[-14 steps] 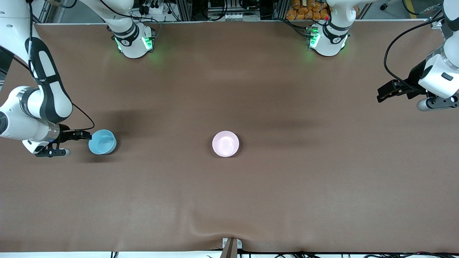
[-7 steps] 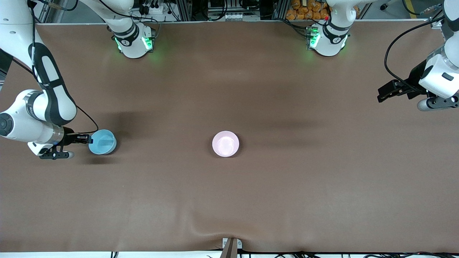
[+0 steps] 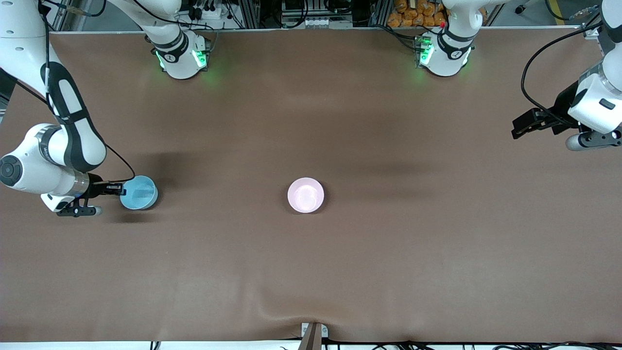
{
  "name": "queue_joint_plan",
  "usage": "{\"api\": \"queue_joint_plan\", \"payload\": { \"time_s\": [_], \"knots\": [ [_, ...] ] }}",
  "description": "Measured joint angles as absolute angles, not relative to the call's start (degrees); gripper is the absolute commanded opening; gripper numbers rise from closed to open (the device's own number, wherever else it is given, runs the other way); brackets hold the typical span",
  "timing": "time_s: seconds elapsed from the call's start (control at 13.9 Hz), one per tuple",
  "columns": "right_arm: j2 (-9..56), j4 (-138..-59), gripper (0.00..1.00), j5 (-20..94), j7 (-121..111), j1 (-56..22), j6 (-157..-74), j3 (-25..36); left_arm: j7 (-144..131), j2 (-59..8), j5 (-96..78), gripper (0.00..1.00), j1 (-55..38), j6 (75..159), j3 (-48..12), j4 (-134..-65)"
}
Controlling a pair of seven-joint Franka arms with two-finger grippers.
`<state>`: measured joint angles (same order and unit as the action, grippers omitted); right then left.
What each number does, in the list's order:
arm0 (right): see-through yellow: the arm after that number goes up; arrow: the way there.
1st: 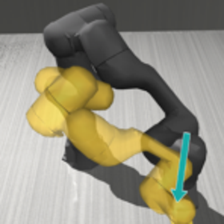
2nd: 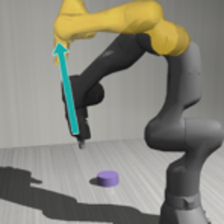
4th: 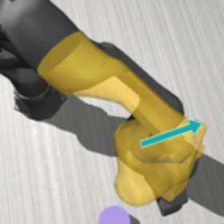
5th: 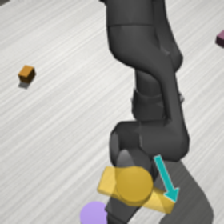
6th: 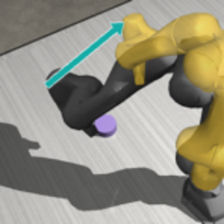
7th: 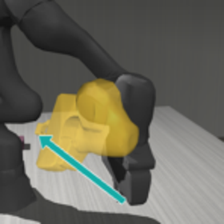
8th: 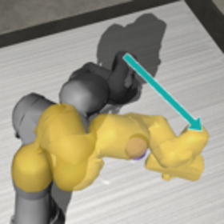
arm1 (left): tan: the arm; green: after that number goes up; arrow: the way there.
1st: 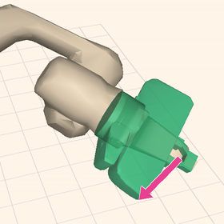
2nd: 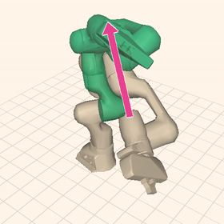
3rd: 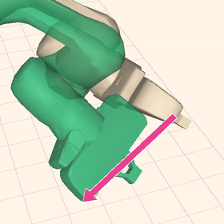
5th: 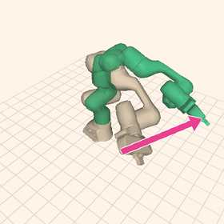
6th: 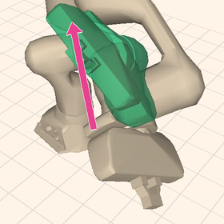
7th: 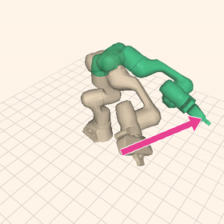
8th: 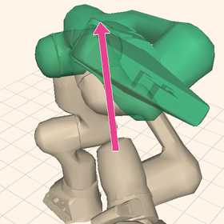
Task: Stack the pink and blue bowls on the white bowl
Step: 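Grasp the blue bowl rim with the right gripper and lift it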
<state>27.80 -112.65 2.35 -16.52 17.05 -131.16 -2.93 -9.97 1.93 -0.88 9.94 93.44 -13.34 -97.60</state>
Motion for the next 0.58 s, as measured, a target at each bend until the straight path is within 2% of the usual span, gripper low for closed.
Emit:
{"api": "queue_joint_plan", "payload": {
  "time_s": [0.36, 0.58],
  "knots": [
    [27.56, -112.03, 0.0, 5.05, -16.53, 16.98, -129.53, -3.32, -9.97, 1.93, -0.88, 1.0, 10.14, 93.41, -13.14, -97.6],
    [26.58, -107.36, 0.0, 9.76, -14.83, 16.18, -120.0, -3.96, -9.97, 1.93, -0.88, 1.0, 10.7, 93.42, -13.11, -97.59]
  ]
}}
